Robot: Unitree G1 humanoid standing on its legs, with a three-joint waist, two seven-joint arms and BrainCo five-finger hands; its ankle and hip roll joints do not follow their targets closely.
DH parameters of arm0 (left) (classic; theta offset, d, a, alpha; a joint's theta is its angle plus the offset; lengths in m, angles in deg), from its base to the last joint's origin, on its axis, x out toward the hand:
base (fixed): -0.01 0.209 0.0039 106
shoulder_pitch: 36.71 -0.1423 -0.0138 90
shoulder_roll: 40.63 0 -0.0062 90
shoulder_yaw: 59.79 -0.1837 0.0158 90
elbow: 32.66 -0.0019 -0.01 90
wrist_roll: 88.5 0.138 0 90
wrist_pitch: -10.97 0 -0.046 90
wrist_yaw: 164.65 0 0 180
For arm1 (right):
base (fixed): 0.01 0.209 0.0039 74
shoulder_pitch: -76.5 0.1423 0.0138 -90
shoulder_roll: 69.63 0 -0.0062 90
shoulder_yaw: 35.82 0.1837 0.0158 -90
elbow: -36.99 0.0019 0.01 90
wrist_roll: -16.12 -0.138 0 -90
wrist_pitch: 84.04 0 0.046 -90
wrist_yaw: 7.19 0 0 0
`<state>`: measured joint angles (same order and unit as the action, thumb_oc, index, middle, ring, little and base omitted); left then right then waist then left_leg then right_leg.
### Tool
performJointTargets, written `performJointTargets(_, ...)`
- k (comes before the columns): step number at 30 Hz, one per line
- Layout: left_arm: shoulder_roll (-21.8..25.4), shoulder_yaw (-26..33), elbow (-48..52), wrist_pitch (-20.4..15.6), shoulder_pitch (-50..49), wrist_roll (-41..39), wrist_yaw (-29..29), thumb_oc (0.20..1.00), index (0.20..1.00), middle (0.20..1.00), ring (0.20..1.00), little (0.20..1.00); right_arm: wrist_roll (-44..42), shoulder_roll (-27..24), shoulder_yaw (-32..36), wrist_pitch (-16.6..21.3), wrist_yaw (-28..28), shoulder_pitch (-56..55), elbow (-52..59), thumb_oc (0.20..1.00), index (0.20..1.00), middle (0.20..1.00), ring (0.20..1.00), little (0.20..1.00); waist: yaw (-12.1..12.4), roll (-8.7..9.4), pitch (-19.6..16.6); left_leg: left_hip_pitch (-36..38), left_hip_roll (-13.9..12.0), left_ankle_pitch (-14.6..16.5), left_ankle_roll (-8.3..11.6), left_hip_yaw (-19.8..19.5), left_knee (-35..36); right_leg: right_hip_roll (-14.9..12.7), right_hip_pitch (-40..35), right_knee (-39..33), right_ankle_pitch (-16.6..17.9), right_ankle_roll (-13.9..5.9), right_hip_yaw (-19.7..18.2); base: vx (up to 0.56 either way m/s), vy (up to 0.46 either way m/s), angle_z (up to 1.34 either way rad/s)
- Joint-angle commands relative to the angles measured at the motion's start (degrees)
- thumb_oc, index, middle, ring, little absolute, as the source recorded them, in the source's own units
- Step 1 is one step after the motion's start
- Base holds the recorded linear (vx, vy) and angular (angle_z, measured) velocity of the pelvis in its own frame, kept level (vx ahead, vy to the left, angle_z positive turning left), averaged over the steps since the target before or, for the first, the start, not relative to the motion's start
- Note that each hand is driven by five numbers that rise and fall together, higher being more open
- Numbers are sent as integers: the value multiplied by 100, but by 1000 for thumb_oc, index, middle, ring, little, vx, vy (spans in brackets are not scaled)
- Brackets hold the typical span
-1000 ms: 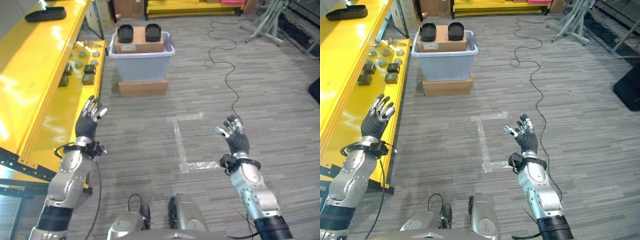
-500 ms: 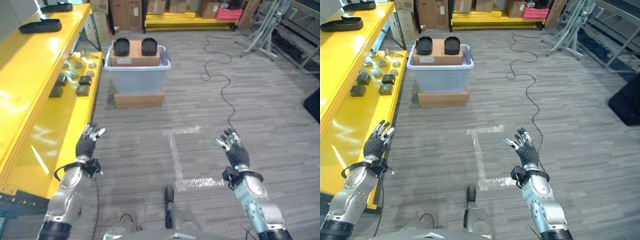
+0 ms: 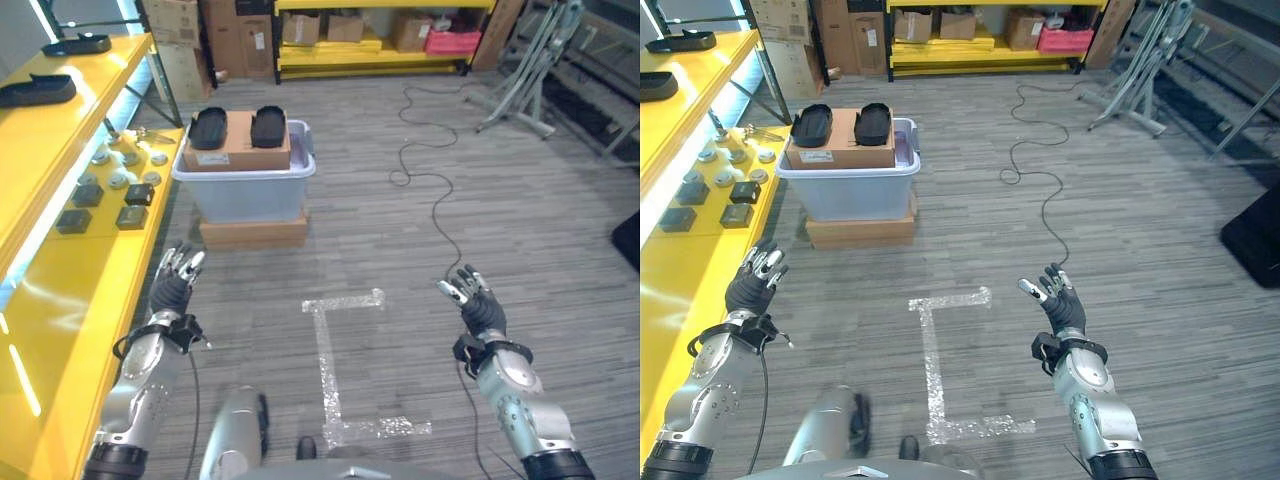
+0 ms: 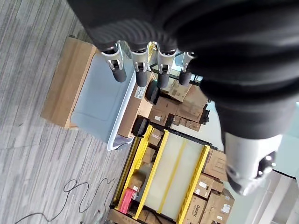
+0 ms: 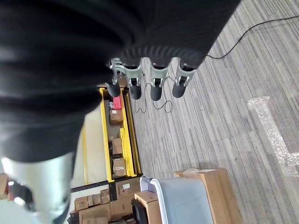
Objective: Move parts from the plastic box to the shelf.
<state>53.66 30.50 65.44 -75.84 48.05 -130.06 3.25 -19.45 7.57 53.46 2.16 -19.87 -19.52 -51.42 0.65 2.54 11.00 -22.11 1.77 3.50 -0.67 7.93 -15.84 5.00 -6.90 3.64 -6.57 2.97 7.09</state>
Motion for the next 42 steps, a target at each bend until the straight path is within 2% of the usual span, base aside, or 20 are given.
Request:
performJointTargets(1, 192, 213, 538, -362, 16, 5, 36, 1000, 1000, 1000, 1000, 1000, 151, -243, 146, 346, 33, 51, 487, 1000, 1000, 1000, 1000, 1000, 313, -127, -123, 390, 69, -1674, 255, -63, 1389, -244, -55, 62, 521, -438, -103, 774, 201, -35)
performJointTargets(3, 219, 278, 441, -538, 49, 124, 44, 1000, 1000, 1000, 1000, 1000, 150, -248, 72, 421, -15, 28, 472, 1000, 1000, 1000, 1000, 1000, 419, -162, -98, 179, 99, -1689, 282, 64, 1619, -308, -308, 280, 223, -465, 63, 710, 187, -26)
performJointTargets(5, 298, 459, 376, -863, 71, 287, -116, 1000, 1000, 1000, 1000, 1000, 191, -243, -86, 445, -117, 206, 424, 1000, 1000, 1000, 1000, 1000, 533, -89, -202, 314, 65, -1253, 158, 128, 1378, -642, -530, 682, -260, -649, 157, 748, 232, -35)
performJointTargets(7, 403, 570, 388, -913, 71, 414, -206, 1000, 1000, 1000, 1000, 1000, 73, -157, -156, 415, -289, 320, 397, 1000, 1000, 1000, 1000, 1000, 667, -58, -249, 357, 75, -1102, 24, 113, 943, -871, -722, 1036, -338, -719, 301, 547, 163, -39)
performJointTargets(8, 413, 582, 377, -898, 88, 391, -200, 1000, 1000, 1000, 1000, 1000, 56, -129, -155, 419, -313, 338, 378, 1000, 1000, 1000, 1000, 1000, 687, -40, -264, 354, 95, -1091, 11, 81, 838, -923, -747, 1103, -289, -749, 319, 459, 139, -49)
performJointTargets(11, 407, 637, 337, -700, 368, 422, -176, 1000, 1000, 1000, 1000, 1000, 89, 121, -99, 372, -380, 379, 428, 1000, 1000, 1000, 1000, 1000, 746, 61, -364, 718, 446, -722, -362, -62, 638, -1334, -540, 2341, 416, -1098, 491, 446, 183, -18)
performJointTargets(12, 407, 637, 337, -700, 368, 422, -176, 1000, 1000, 1000, 1000, 1000, 89, 121, -99, 372, -380, 379, 428, 1000, 1000, 1000, 1000, 1000, 746, 61, -364, 718, 446, -722, -362, -62, 638, -1334, -540, 2341, 416, -1098, 491, 503, 240, 15)
performJointTargets(13, 390, 647, 355, -596, 486, 698, -101, 1000, 1000, 1000, 1000, 1000, 254, 274, -96, 293, -423, 395, 477, 1000, 1000, 1000, 1000, 1000, 748, 62, -398, 985, 655, -489, -485, -167, 676, -1528, -231, 3173, 813, -1207, 490, 534, 247, 18)
performJointTargets(14, 371, 644, 404, -569, 488, 793, -107, 1000, 1000, 1000, 1000, 1000, 326, 396, -96, 263, -427, 356, 532, 1000, 1000, 1000, 1000, 1000, 703, 32, -394, 1192, 730, -391, -587, -183, 766, -1567, 149, 3677, 1004, -1231, 446, 567, 264, 22)
performJointTargets(15, 373, 653, 425, -555, 481, 800, -130, 1000, 1000, 1000, 1000, 1000, 347, 437, -101, 252, -416, 336, 550, 1000, 1000, 1000, 1000, 1000, 694, -13, -400, 1204, 686, -440, -628, -123, 813, -1532, 307, 3709, 1010, -1161, 493, 301, 120, 17)
performJointTargets(17, 398, 670, 437, -565, 462, 761, -134, 1000, 1000, 1000, 1000, 1000, 423, 515, -114, 270, -358, 303, 577, 1000, 1000, 1000, 1000, 1000, 672, -42, -384, 1370, 719, -329, -629, -196, 880, -1527, 568, 3546, 821, -1137, 514, 253, 13, 45)
performJointTargets(20, 459, 741, 381, -667, 425, 719, 62, 1000, 1000, 1000, 1000, 1000, 453, 565, -107, 382, -274, 297, 587, 1000, 1000, 1000, 1000, 1000, 586, -183, -246, 1680, 488, -309, -599, -220, 968, -1382, 1195, 2797, 773, -986, 692, 234, -110, 35)
performJointTargets(22, 491, 702, 418, -676, 451, 685, 150, 1000, 1000, 1000, 1000, 1000, 357, 500, 24, 558, -159, 280, 527, 1000, 1000, 1000, 1000, 1000, 406, -122, -97, 2042, 458, -98, -519, -462, 996, -1365, 1580, 1316, 1173, -1058, 440, 331, -313, 97)
performJointTargets(23, 525, 654, 488, -613, 451, 597, 235, 1000, 1000, 1000, 1000, 1000, 275, 424, 225, 589, -67, 266, 558, 1000, 1000, 1000, 1000, 1000, 269, -46, -57, 2241, 448, 139, -456, -707, 1005, -1367, 1736, 126, 1511, -1165, 78, 395, -365, 90)
performJointTargets(24, 533, 639, 520, -629, 424, 596, 251, 1000, 1000, 1000, 1000, 1000, 234, 413, 314, 583, -37, 236, 614, 1000, 1000, 1000, 1000, 1000, 223, -51, -38, 2344, 389, 209, -436, -797, 1026, -1360, 1770, -124, 1636, -1200, -29, 353, -303, 79)
performJointTargets(26, 548, 641, 559, -647, 366, 560, 299, 1000, 1000, 1000, 1000, 1000, 227, 407, 429, 577, 0, 175, 693, 1000, 1000, 1000, 1000, 1000, 168, -52, -24, 2474, 290, 276, -415, -850, 1075, -1361, 1829, -147, 1701, -1238, -120, 198, -185, 38)
performJointTargets(29, 474, 635, 585, -670, 254, 490, 359, 1000, 1000, 1000, 1000, 1000, 248, 282, 688, 477, 64, 36, 875, 1000, 1000, 1000, 1000, 1000, 72, 2, -133, 2725, 67, 276, -253, -833, 1326, -1272, 1511, -380, 1594, -1313, -103, 237, -233, 60)
performJointTargets(36, 343, 595, 620, -646, 153, 347, 335, 1000, 1000, 1000, 1000, 1000, 4, -137, 919, 350, -96, 221, 815, 1000, 1000, 1000, 1000, 1000, 124, 180, -329, 2730, -444, 109, 126, -747, 1225, -1006, 820, -796, 1515, -1034, 42, 154, -263, 34)
performJointTargets(41, 267, 610, 545, -696, 91, 306, 281, 1000, 1000, 1000, 1000, 1000, 5, -253, 926, 260, 15, 330, 671, 1000, 1000, 1000, 1000, 1000, 173, 217, -349, 2458, -667, -105, 277, -753, 541, -863, 627, -863, 1374, -833, 13, 70, -178, -15)
performJointTargets(42, 215, 625, 452, -748, 76, 370, 341, 1000, 1000, 1000, 1000, 1000, 120, -267, 858, 238, -11, 365, 594, 1000, 1000, 1000, 1000, 1000, 253, 200, -237, 1828, -614, -452, 313, -840, -364, -761, 486, -864, 1293, -690, -26, 9, -108, -1)
